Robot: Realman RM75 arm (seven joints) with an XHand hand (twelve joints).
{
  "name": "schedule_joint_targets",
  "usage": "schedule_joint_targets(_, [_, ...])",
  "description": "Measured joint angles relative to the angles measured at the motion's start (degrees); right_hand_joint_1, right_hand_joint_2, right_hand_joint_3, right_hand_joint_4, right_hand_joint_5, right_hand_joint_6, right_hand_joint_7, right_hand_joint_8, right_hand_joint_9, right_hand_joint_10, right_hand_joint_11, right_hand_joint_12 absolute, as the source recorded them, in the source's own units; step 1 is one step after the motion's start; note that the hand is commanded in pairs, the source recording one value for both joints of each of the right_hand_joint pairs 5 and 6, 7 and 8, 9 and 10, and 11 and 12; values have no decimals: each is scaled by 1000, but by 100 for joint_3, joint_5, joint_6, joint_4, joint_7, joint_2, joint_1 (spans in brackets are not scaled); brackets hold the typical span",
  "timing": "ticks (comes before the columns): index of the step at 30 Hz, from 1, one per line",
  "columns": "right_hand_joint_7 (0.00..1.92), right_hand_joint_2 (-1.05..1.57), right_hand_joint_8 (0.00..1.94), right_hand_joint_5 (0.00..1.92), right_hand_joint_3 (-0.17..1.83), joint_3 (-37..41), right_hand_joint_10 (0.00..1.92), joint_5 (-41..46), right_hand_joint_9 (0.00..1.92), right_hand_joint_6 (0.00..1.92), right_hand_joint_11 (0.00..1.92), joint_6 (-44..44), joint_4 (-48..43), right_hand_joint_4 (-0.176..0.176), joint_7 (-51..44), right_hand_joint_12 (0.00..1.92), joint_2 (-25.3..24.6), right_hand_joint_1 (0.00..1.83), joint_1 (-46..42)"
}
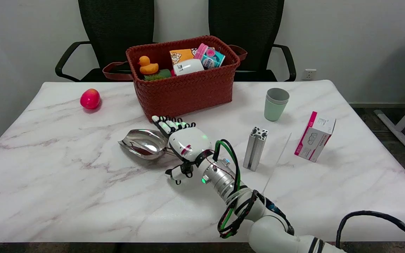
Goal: Pick up the metal rectangular block.
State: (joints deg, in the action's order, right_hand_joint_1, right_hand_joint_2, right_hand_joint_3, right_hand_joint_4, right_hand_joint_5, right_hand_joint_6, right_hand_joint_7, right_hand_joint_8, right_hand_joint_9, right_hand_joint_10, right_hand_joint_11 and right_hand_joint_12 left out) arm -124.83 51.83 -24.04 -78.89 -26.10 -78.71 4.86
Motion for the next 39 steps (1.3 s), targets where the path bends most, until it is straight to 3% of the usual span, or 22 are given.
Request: schedule_joint_targets(39, [120, 549, 120, 52, 392, -10, 268, 284, 268, 52, 351, -286, -299, 0, 6, 351, -21, 1206, -55])
